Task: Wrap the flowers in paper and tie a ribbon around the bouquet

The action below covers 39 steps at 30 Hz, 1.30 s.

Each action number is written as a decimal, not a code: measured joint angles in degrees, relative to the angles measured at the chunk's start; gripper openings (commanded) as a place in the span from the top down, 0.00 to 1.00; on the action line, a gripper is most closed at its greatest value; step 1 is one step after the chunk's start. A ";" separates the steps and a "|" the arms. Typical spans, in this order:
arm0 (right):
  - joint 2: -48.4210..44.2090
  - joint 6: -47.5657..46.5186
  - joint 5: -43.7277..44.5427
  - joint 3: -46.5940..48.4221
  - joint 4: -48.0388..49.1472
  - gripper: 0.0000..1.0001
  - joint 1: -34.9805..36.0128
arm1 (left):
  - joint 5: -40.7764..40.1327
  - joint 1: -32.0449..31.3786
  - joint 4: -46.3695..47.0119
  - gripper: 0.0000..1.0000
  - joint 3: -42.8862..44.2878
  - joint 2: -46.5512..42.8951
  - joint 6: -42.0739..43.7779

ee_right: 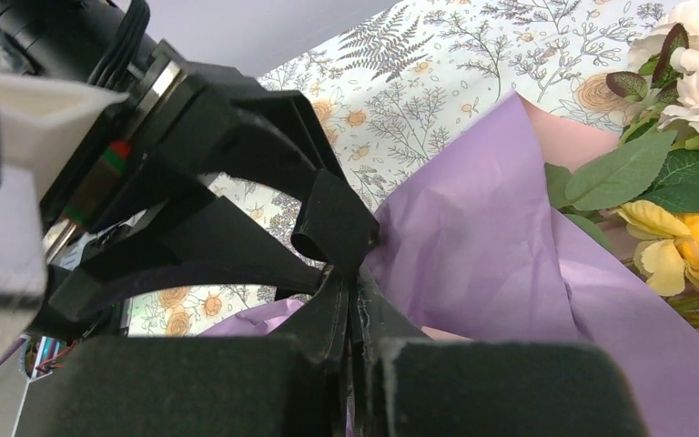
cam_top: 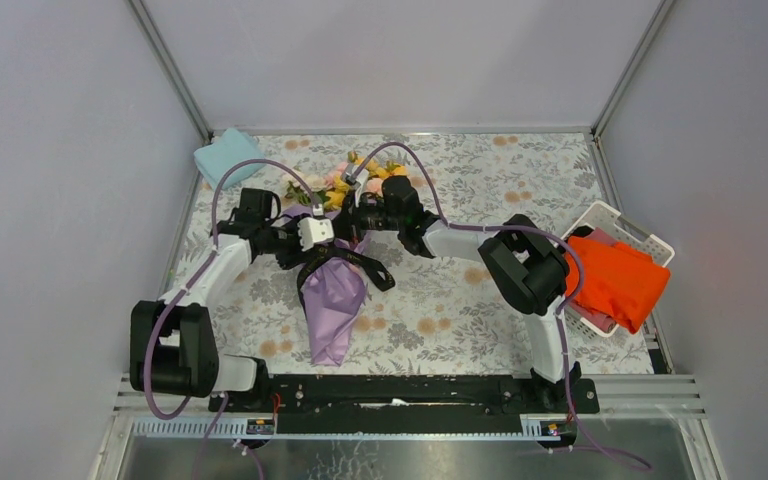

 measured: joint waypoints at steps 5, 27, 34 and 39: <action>0.00 0.39 -0.04 0.00 0.09 1.00 -0.04 | -0.33 -2.27 1.77 0.55 0.00 0.11 0.52; 0.02 1.62 -0.09 0.00 -0.02 1.00 -0.04 | -1.86 -3.54 1.86 1.00 -1.97 -4.44 3.04; 0.02 0.96 0.00 0.04 -1.57 1.00 -0.04 | -7.74 -2.25 -9.99 1.00 -2.01 -8.44 7.89; 0.11 0.22 -0.02 0.59 -3.45 1.00 -0.04 | -13.35 -1.97 -20.20 1.00 -3.78 -8.92 13.92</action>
